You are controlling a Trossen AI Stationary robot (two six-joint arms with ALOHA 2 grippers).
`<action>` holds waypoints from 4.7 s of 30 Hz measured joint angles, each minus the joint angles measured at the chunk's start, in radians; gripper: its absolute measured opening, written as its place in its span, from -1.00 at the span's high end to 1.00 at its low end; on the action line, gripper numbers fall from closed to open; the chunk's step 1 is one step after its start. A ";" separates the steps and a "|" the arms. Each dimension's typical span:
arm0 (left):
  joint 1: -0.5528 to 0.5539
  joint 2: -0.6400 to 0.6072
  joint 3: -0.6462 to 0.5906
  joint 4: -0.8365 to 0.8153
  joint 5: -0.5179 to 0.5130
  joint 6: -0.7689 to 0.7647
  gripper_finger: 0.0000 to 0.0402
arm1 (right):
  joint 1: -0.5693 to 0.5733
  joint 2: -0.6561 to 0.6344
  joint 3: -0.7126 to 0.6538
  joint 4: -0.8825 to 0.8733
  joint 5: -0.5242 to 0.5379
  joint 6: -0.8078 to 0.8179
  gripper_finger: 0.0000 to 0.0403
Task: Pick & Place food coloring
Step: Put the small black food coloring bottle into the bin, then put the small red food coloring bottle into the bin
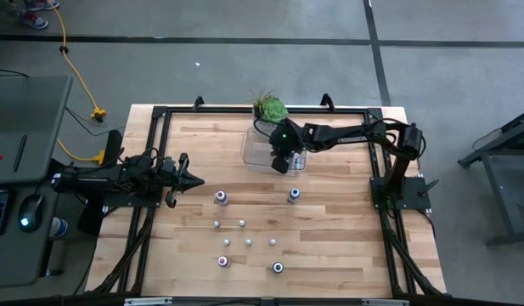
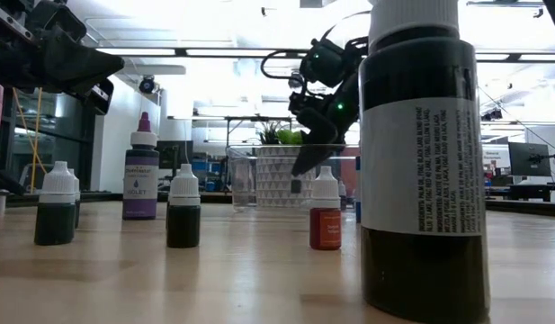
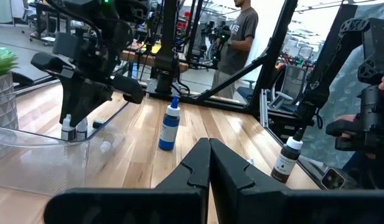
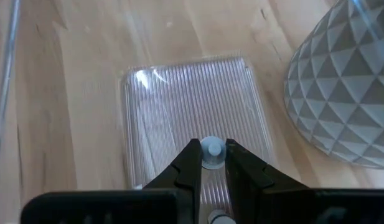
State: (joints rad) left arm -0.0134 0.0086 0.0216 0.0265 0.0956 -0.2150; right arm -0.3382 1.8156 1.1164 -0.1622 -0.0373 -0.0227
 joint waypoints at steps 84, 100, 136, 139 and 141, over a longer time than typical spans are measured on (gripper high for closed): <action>0.000 0.000 0.000 0.000 0.000 0.000 1.00 | 0.706 -0.102 -0.239 0.316 -0.154 -0.248 -0.01; 0.000 0.000 0.000 0.000 0.000 0.000 1.00 | 0.616 0.019 -0.178 0.369 -0.291 -0.158 -0.07; 0.000 0.000 0.000 0.000 0.000 0.000 1.00 | 0.602 0.104 -0.181 0.473 -0.355 -0.131 -0.06; 0.000 0.000 0.000 0.000 0.000 0.000 1.00 | 0.602 0.109 -0.181 0.480 -0.355 -0.132 -0.01; 0.000 0.000 0.000 0.000 0.000 0.000 1.00 | 0.602 0.111 -0.181 0.479 -0.355 -0.132 0.04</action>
State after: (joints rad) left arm -0.0132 0.0086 0.0213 0.0262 0.0956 -0.2150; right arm 0.2642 1.9266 0.9356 0.3172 -0.3922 -0.1547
